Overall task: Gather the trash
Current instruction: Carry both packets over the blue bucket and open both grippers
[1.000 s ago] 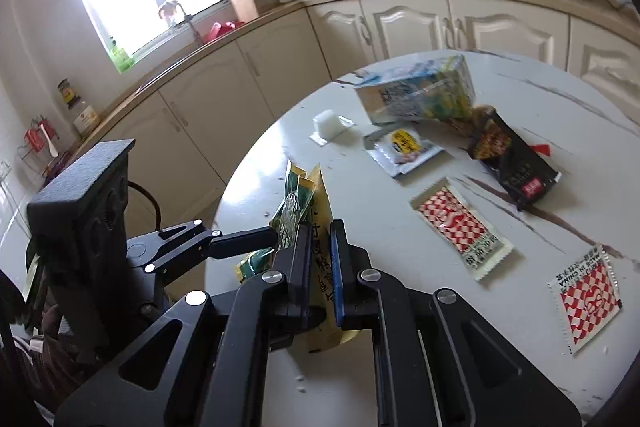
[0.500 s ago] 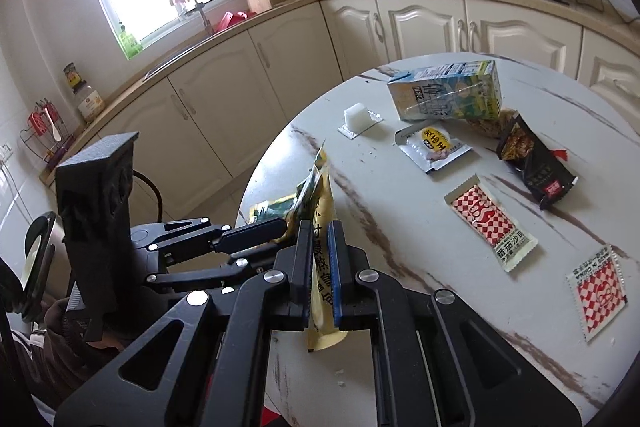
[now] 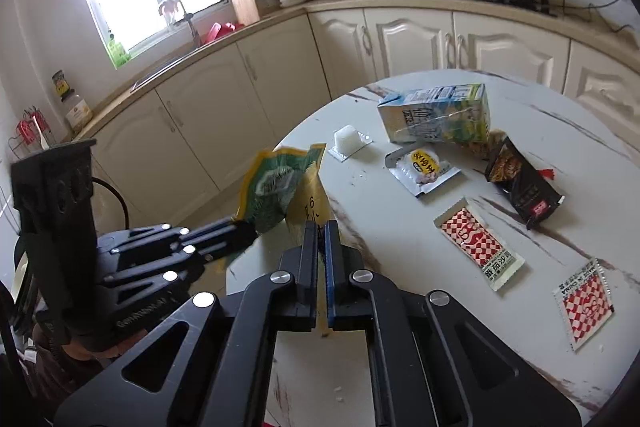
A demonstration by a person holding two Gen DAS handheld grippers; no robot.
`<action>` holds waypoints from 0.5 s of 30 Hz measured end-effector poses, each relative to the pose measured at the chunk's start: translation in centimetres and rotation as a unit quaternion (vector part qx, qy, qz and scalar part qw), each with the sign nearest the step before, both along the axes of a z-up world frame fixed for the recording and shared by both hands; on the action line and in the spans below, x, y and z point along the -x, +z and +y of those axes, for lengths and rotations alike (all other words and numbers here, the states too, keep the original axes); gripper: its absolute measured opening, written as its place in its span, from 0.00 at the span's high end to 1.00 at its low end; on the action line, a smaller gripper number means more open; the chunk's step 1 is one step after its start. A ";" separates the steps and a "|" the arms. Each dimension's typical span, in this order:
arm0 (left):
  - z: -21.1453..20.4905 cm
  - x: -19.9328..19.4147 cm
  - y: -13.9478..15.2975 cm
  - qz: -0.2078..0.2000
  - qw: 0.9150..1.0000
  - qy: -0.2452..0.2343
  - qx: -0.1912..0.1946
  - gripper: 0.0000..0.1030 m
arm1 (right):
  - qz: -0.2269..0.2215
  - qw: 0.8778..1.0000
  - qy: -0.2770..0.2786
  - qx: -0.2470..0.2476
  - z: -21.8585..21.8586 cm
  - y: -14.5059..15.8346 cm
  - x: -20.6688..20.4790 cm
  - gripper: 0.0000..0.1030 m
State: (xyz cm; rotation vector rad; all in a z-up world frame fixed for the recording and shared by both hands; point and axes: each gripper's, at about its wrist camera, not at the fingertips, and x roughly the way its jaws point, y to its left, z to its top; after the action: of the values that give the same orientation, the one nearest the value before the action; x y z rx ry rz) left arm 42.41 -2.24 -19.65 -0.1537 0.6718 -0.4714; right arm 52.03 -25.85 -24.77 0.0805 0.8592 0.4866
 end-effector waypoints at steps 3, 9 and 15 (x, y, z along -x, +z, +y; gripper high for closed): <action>0.7 0.2 0.7 -0.010 1.000 0.001 0.009 1.00 | -0.005 1.000 0.000 0.004 0.4 0.5 -0.1 0.98; 1.7 -0.1 0.9 -0.014 1.000 0.003 0.010 1.00 | -0.018 1.000 -0.002 0.024 1.9 1.4 -0.7 0.99; 2.2 -0.4 0.0 0.013 1.000 -0.002 0.024 1.00 | 0.035 0.996 0.007 0.086 2.4 -1.6 -2.6 0.58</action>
State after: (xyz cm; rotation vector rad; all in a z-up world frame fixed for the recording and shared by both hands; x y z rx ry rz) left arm 42.77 0.00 -19.60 -0.2050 0.6873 -0.4894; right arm 54.67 -23.45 -26.38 -0.0667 0.9675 0.4243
